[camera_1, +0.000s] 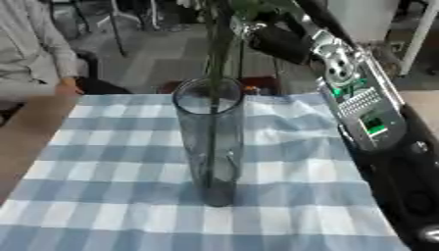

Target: Arrange flowers into the vase.

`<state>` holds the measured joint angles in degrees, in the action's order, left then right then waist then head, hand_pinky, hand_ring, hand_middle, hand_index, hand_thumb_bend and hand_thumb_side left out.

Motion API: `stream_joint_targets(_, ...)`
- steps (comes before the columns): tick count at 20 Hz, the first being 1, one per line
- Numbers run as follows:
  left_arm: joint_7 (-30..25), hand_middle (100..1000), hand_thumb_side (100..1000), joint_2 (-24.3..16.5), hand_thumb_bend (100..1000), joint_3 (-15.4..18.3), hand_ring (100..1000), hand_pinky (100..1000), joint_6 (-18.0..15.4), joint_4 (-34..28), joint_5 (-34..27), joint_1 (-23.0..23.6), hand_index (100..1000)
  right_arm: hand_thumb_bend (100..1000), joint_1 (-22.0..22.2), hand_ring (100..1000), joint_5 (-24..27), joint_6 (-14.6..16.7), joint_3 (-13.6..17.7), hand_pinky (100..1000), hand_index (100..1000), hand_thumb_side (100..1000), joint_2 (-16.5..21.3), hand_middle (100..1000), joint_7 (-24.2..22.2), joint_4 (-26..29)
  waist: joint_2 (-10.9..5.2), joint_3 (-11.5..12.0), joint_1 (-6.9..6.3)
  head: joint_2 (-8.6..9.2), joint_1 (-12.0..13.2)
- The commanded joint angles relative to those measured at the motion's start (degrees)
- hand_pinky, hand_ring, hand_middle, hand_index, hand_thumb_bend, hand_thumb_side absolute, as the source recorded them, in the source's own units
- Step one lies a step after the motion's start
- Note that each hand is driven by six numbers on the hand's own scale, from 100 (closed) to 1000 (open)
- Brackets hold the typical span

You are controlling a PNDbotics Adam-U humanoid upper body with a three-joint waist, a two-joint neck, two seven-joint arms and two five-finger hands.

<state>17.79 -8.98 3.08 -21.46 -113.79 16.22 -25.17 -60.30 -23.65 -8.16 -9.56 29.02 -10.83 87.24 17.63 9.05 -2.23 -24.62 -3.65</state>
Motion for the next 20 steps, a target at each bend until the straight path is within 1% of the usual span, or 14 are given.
stream_joint_targets(1,-0.1,819,1000,-0.6,176,0.4,716,533,0.1,-0.8,0.2,-0.5,877,415,-0.6,651,-1.2,0.1,0.4,737,489,914,1.9,332,-0.9,1.4,-1.57,-0.1,-0.02,0.54,0.2)
stream_joint_targets(3,0.0,819,1000,-0.6,176,0.4,716,533,0.1,-0.8,0.2,-0.5,877,435,-0.4,675,-1.6,0.2,0.5,748,533,951,2.2,364,-1.6,1.7,-1.63,-0.1,-0.03,0.58,0.2)
stream_joint_targets(7,0.0,819,1000,-0.6,177,0.4,716,533,0.1,-0.8,0.3,-0.5,877,456,0.2,696,-2.1,0.5,0.6,756,584,984,2.9,394,-2.7,2.3,-1.7,-0.2,-0.08,0.67,0.3)
stream_joint_targets(12,0.0,819,1000,-0.6,176,0.5,716,533,0.2,-0.8,0.3,-0.5,877,465,1.1,710,-2.2,0.7,0.8,761,605,999,3.9,410,-4.0,3.0,-1.69,-0.3,-0.17,0.8,0.4)
stream_joint_targets(20,0.1,820,1000,-0.6,178,0.5,716,533,0.2,-0.8,0.4,-0.5,878,479,2.6,723,-1.8,0.8,1.4,763,626,1000,5.6,427,-4.7,4.6,-1.78,-0.5,-0.29,0.81,0.4)
